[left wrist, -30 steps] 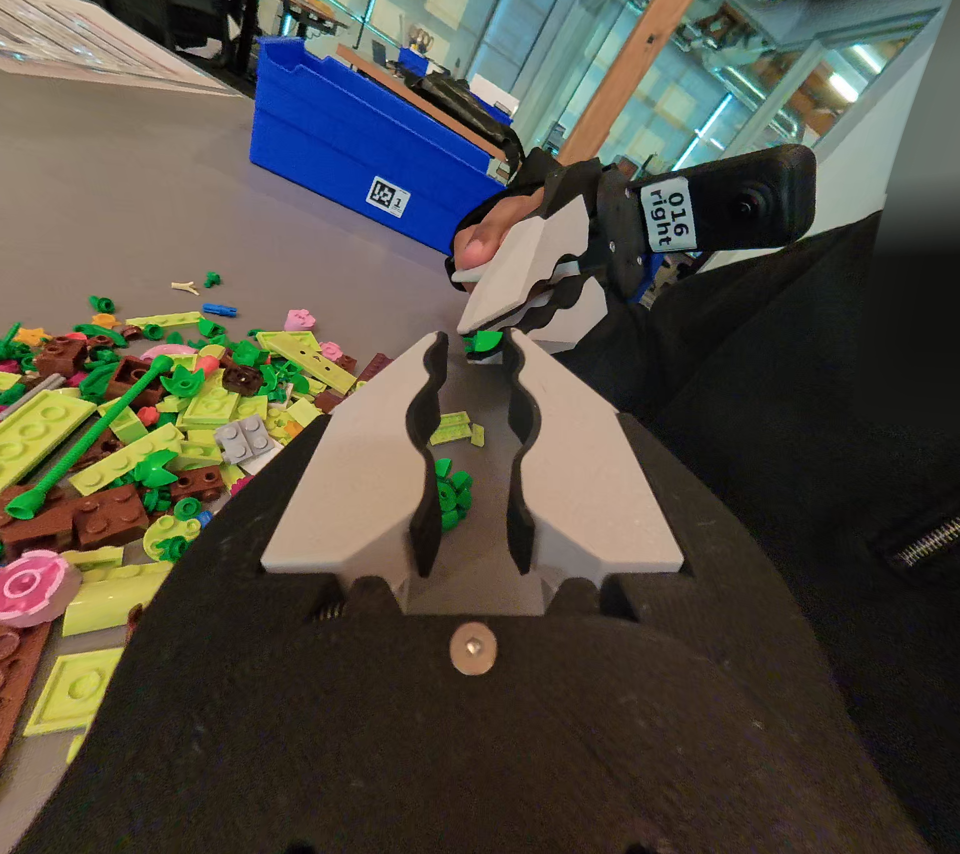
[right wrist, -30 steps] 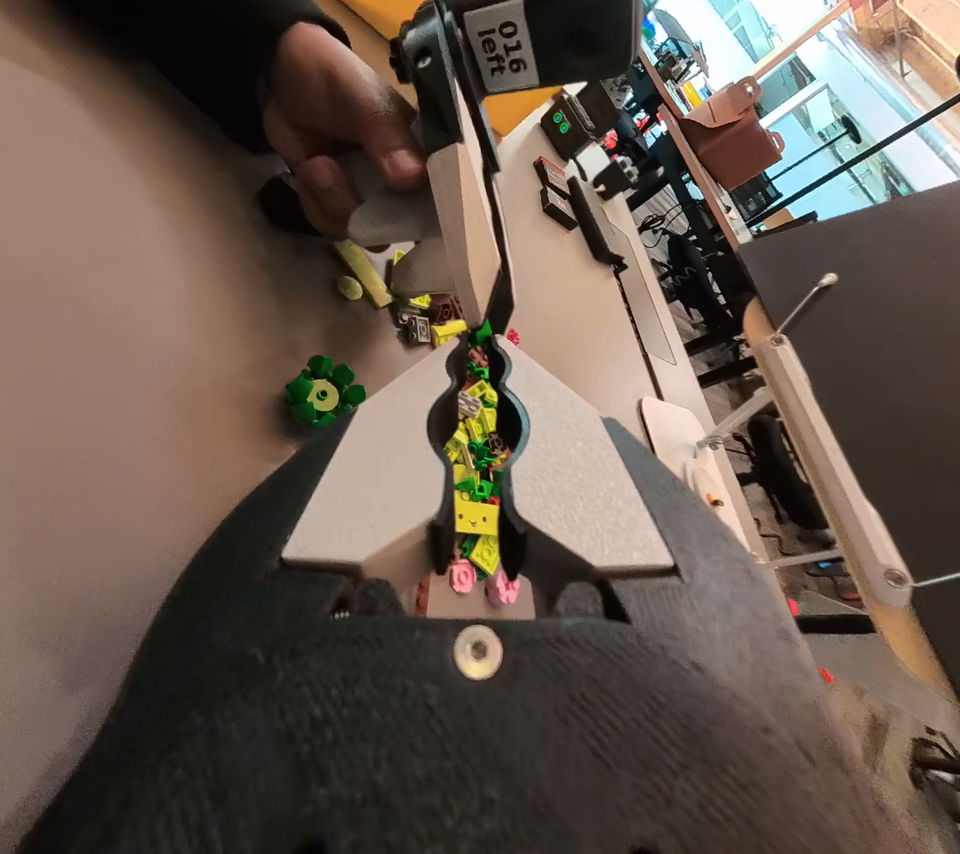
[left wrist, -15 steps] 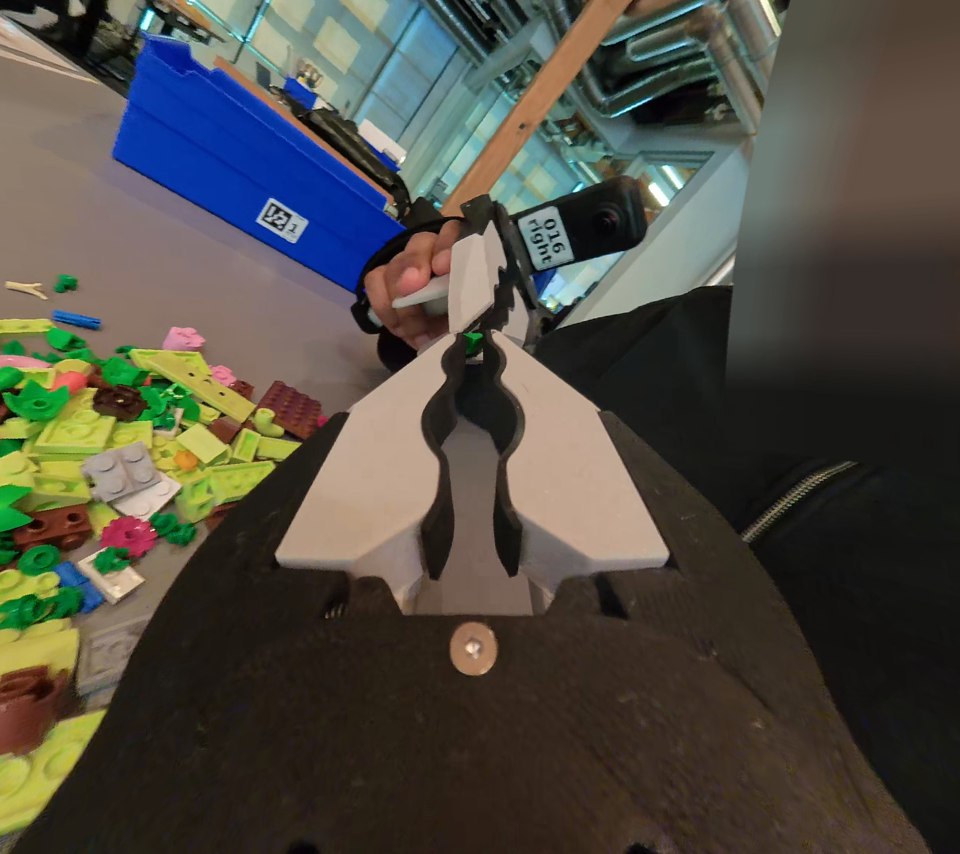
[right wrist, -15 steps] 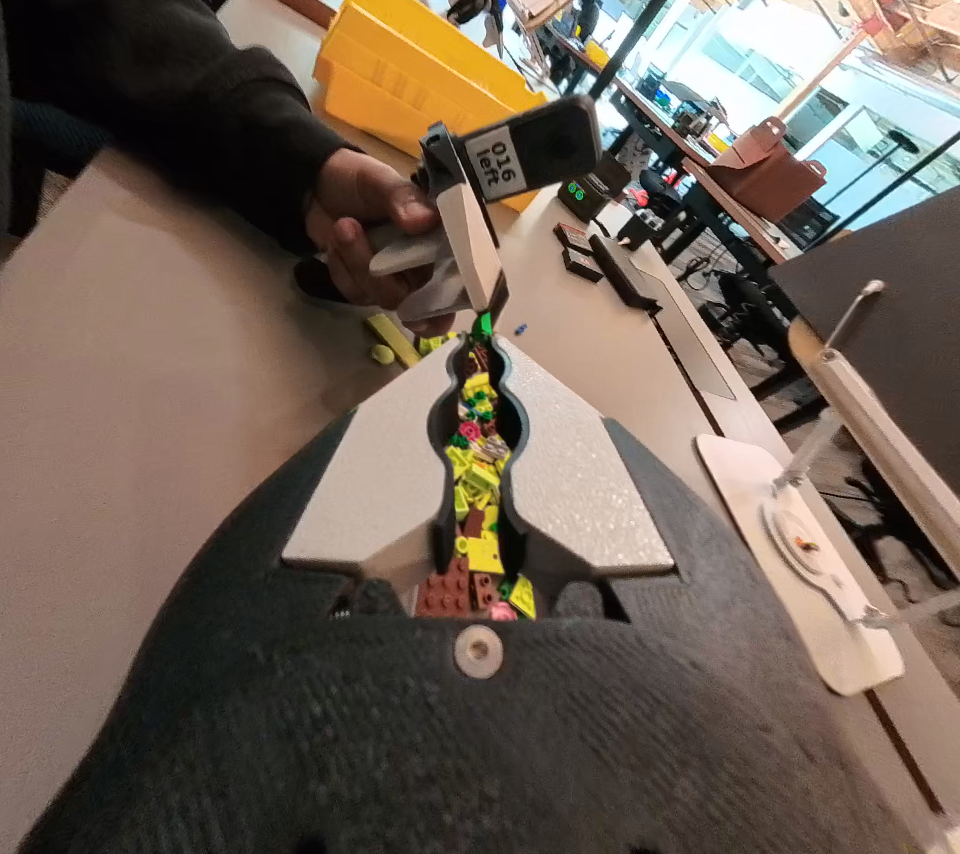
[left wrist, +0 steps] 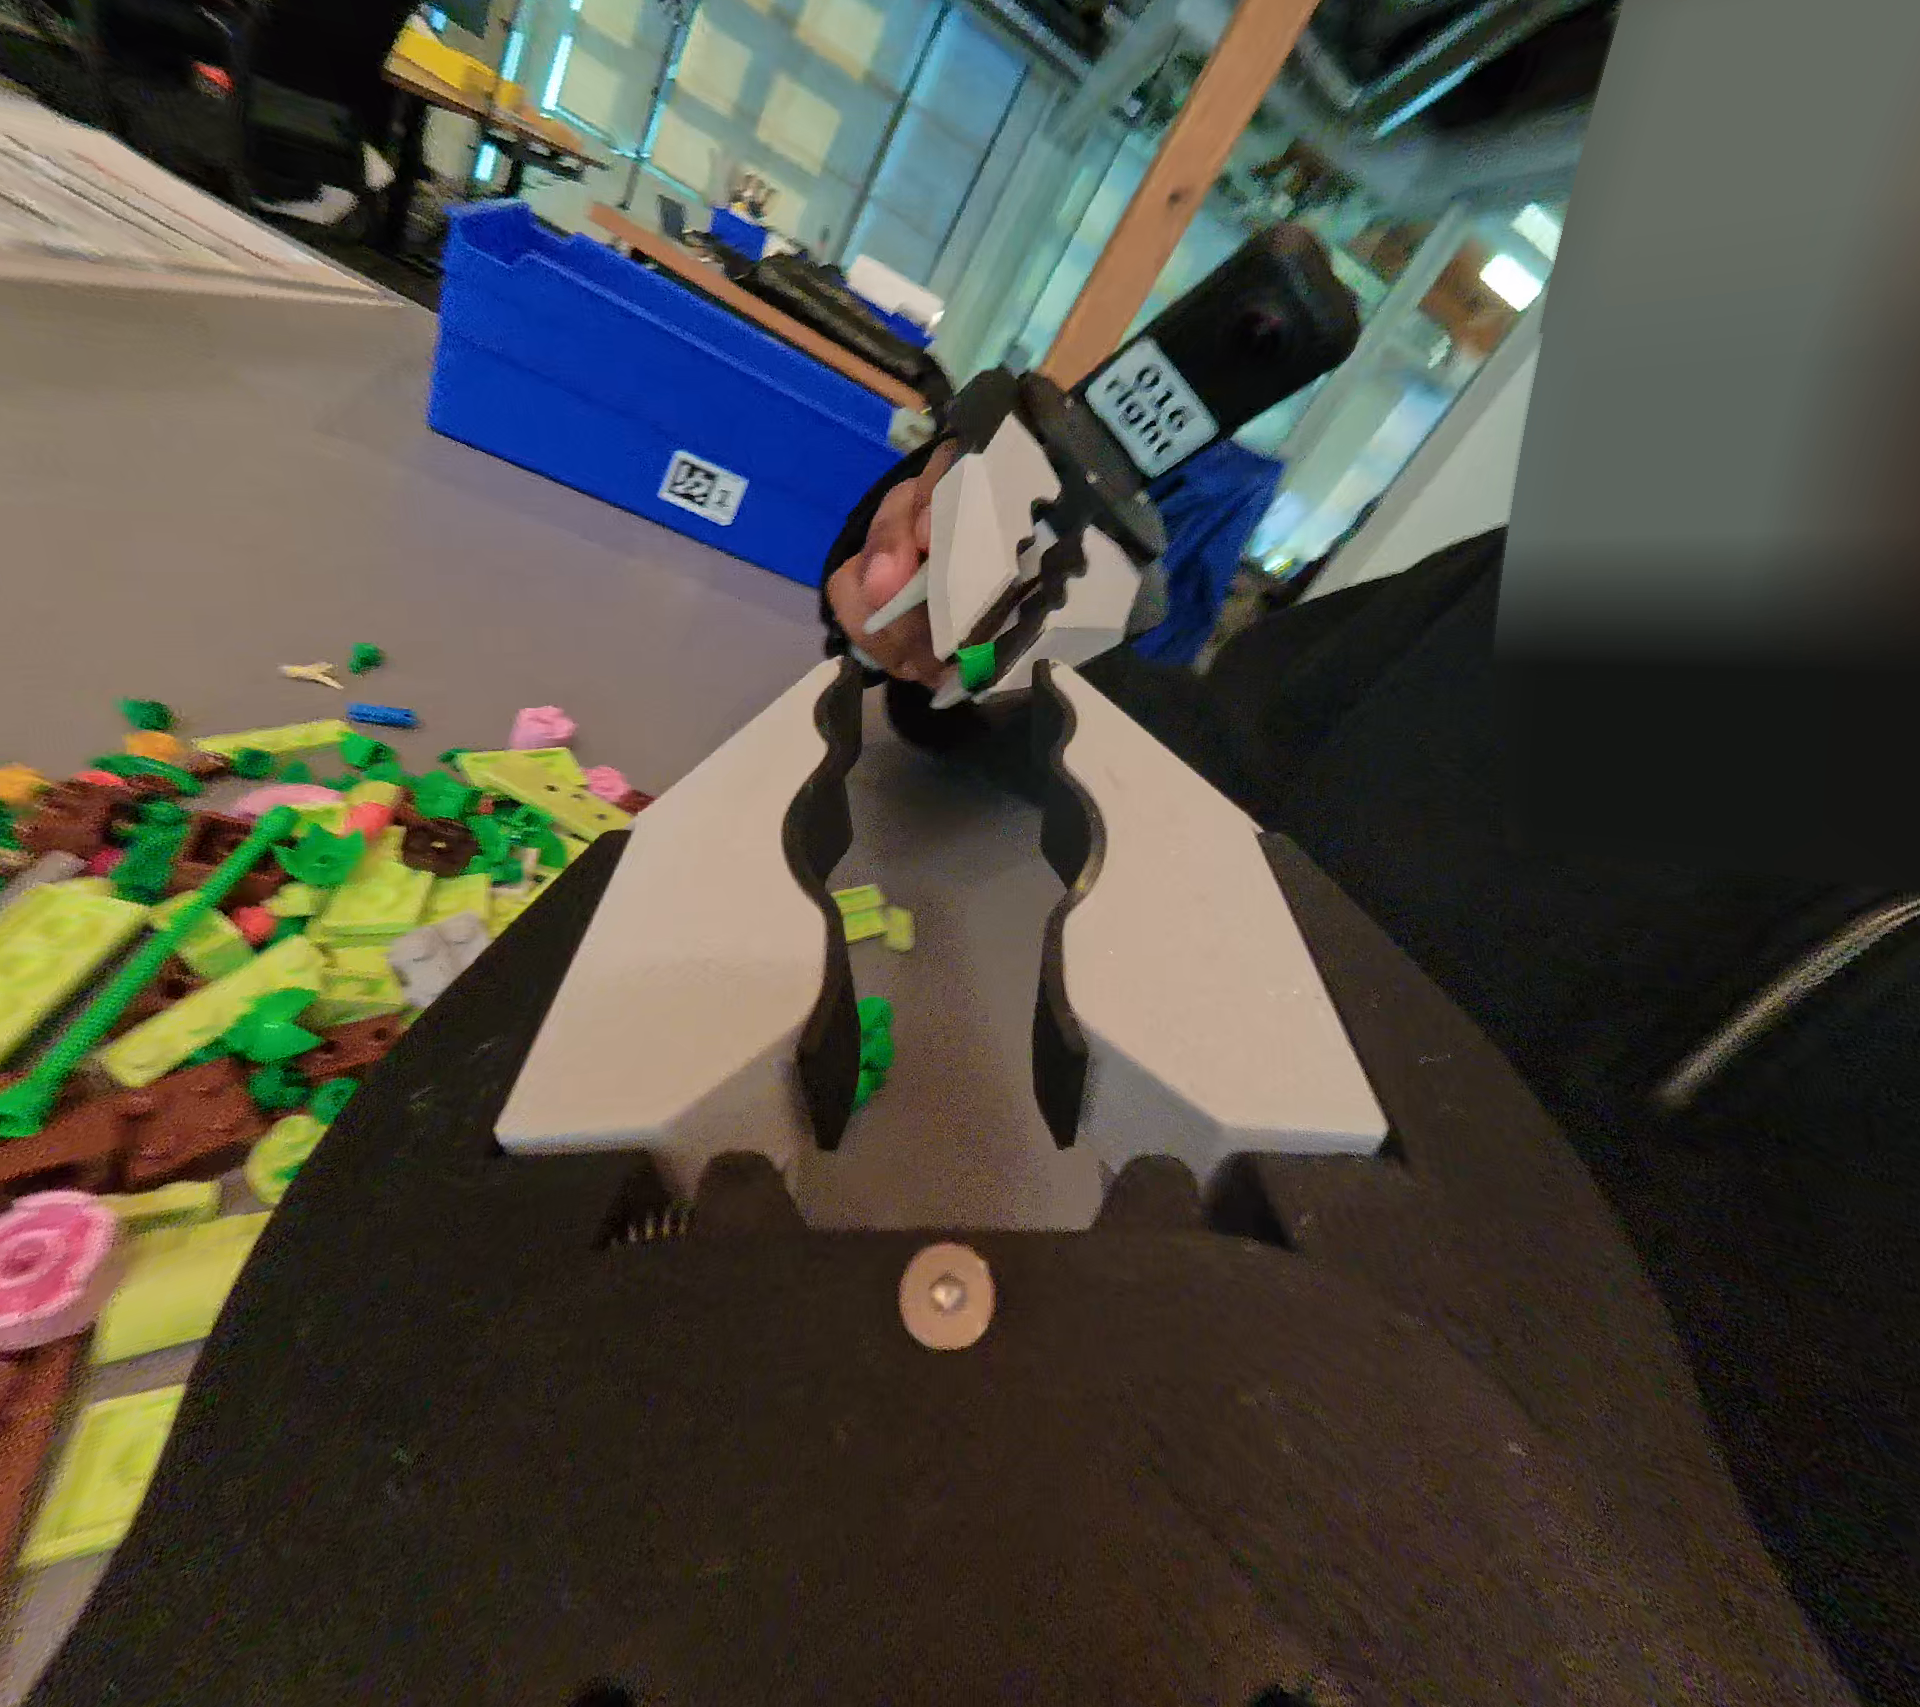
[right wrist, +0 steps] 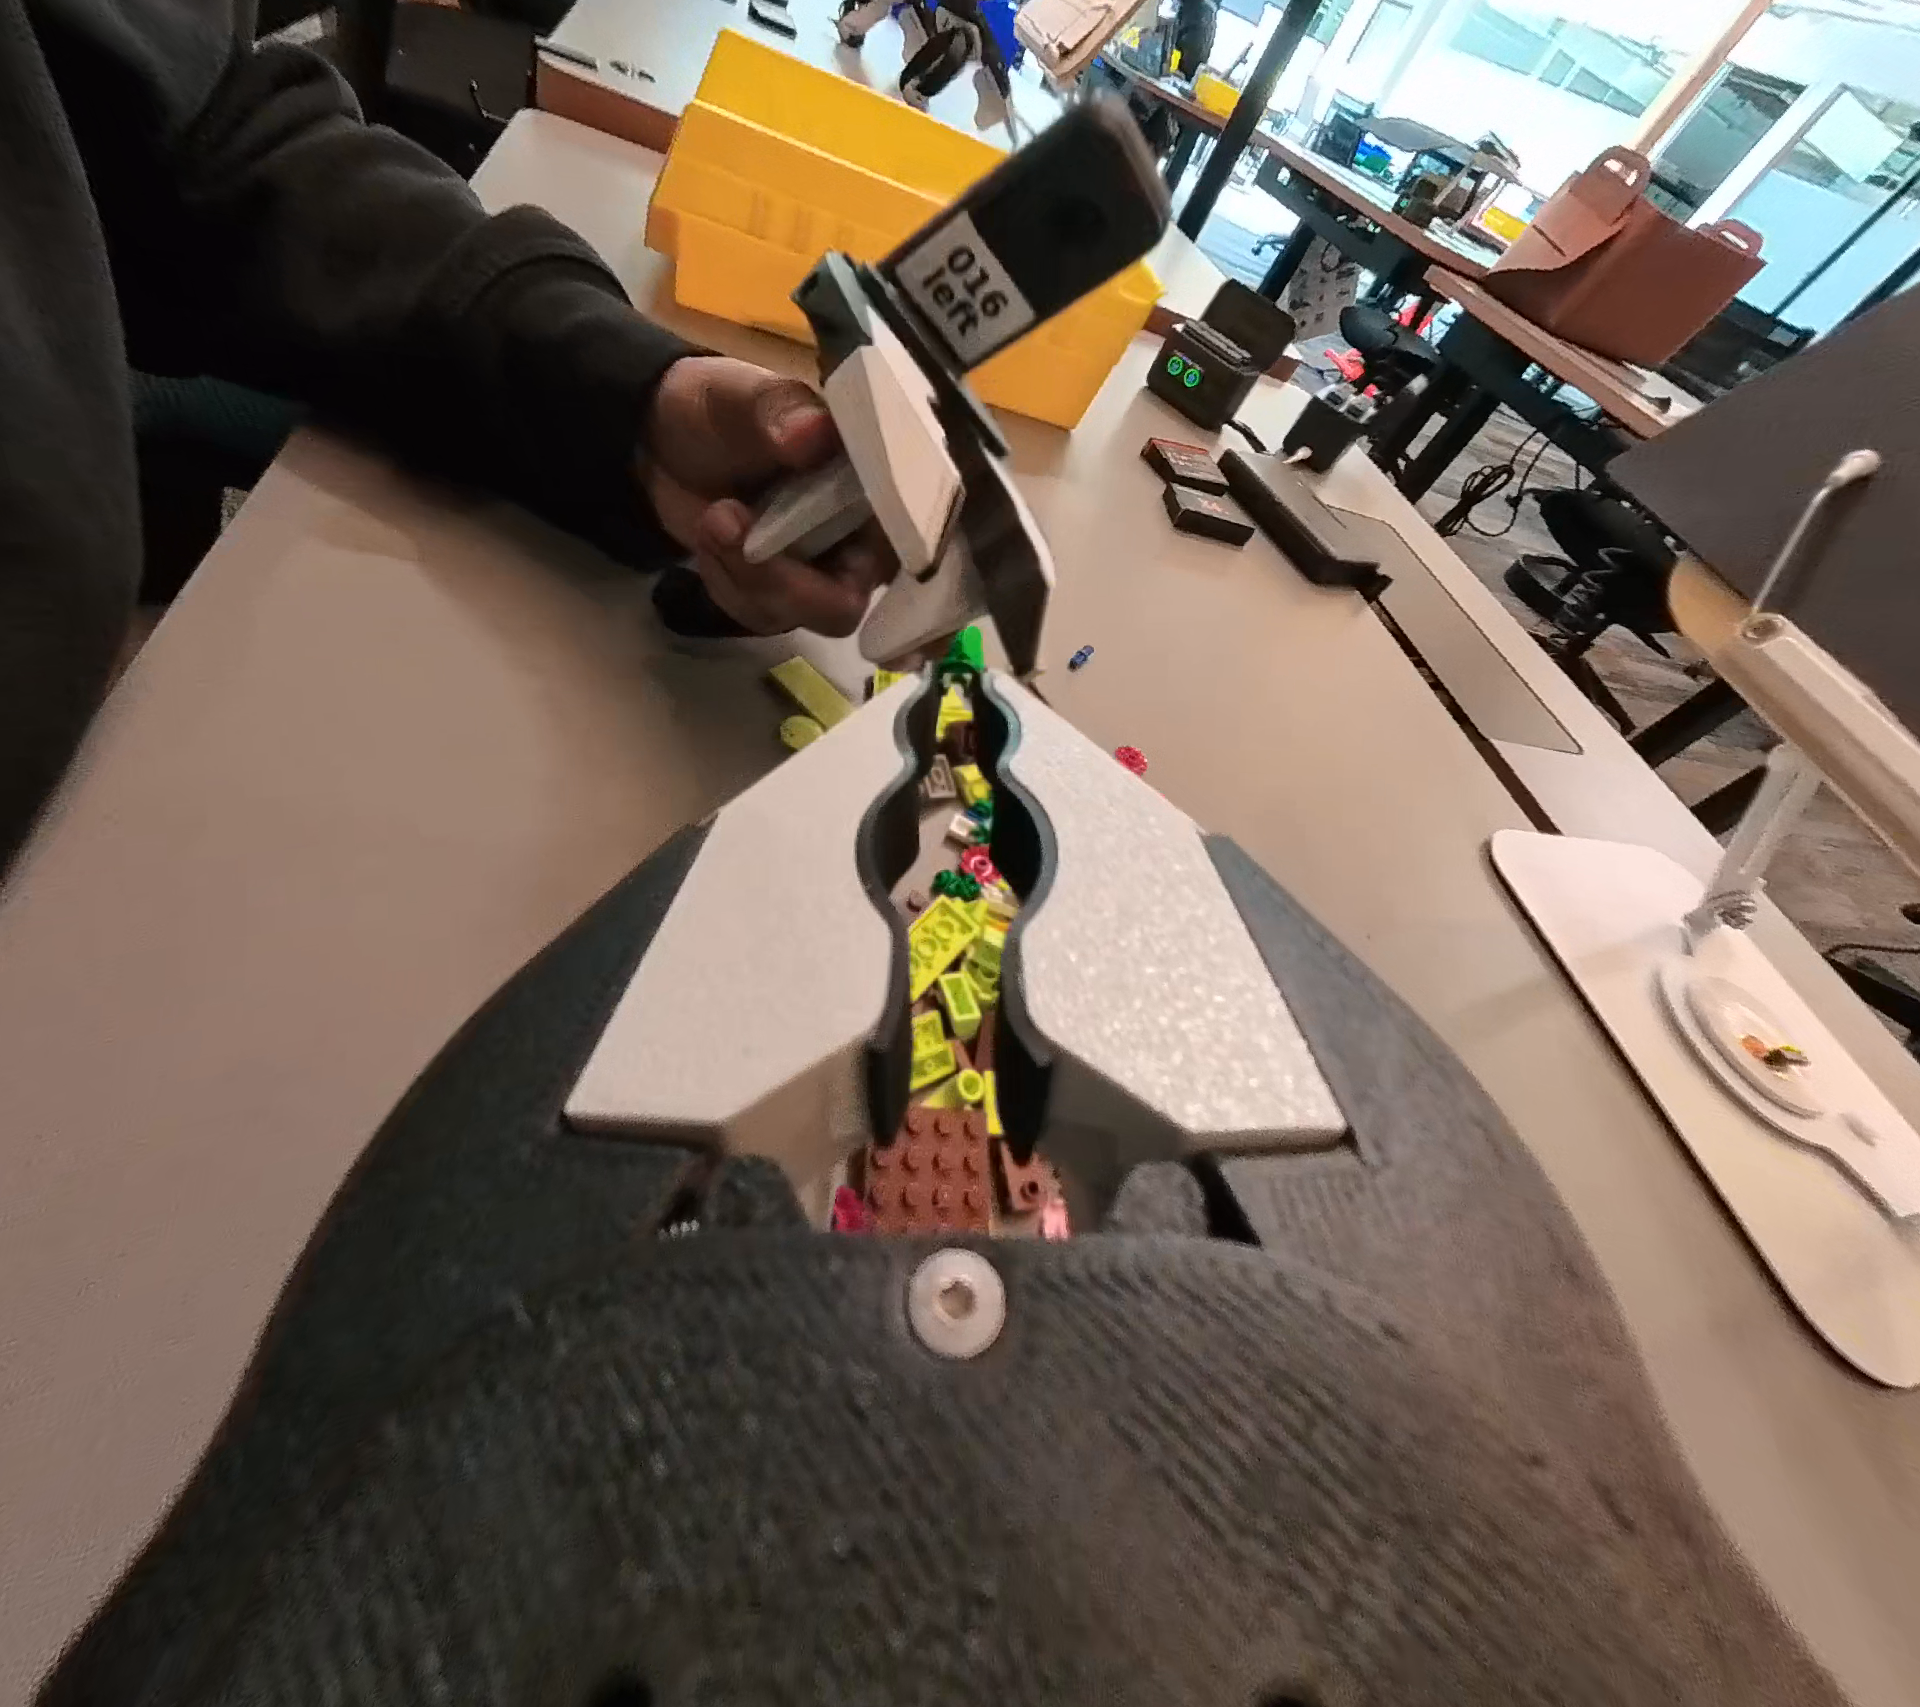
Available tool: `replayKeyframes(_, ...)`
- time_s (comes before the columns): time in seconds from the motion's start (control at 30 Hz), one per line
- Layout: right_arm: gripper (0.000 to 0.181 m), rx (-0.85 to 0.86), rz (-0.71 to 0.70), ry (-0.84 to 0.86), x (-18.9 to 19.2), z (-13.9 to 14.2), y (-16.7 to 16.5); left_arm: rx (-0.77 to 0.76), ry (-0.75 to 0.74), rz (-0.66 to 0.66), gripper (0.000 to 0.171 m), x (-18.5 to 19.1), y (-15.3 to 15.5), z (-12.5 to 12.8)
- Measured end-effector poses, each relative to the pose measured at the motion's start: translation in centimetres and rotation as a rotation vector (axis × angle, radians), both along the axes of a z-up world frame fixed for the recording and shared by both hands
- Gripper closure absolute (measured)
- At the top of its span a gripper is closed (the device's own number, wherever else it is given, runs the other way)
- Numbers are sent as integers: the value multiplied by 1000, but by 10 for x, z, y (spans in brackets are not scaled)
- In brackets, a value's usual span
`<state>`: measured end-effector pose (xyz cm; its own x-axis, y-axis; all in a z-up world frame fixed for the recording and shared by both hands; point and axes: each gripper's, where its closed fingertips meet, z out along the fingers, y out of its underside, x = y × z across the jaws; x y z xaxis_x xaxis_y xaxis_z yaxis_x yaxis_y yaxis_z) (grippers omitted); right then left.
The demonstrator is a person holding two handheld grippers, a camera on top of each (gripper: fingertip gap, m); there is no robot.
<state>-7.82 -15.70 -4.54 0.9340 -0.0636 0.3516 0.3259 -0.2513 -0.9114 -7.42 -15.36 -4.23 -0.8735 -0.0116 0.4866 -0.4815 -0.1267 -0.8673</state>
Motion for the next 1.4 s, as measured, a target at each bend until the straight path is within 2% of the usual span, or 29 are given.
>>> replayKeyframes(0.07,179,-12,23,60,-3,-3,3,85,-130,30,140,-3,-3,-6)
replayKeyframes(0.23,179,-3,114,424,-5,-10,3,252,-364,21,142,-17,-11,-23)
replayKeyframes(0.33,178,-89,189,646,-12,-26,1,324,-428,12,150,-20,-13,-34)
replayKeyframes(0.43,178,-126,235,739,-15,-35,-2,375,-466,-18,153,-25,-14,-42)
replayKeyframes(0.57,178,-160,280,824,-21,-41,-4,407,-530,10,163,-24,-15,-44)
replayKeyframes(0.73,178,-135,307,943,-23,-38,-2,479,-615,22,160,-25,-16,-52)
replayKeyframes(0.9,178,-147,265,1049,-18,-46,-1,555,-725,75,161,-20,-15,-56)
replayKeyframes(1.07,178,-146,210,1121,-10,-54,1,722,-833,160,165,-6,-12,-67)
replayKeyframes(1.17,178,-132,181,1158,-5,-56,1,765,-885,200,165,-3,-12,-67)
replayKeyframes(1.4,178,-152,122,1144,0,-64,2,857,-970,244,164,3,-13,-73)
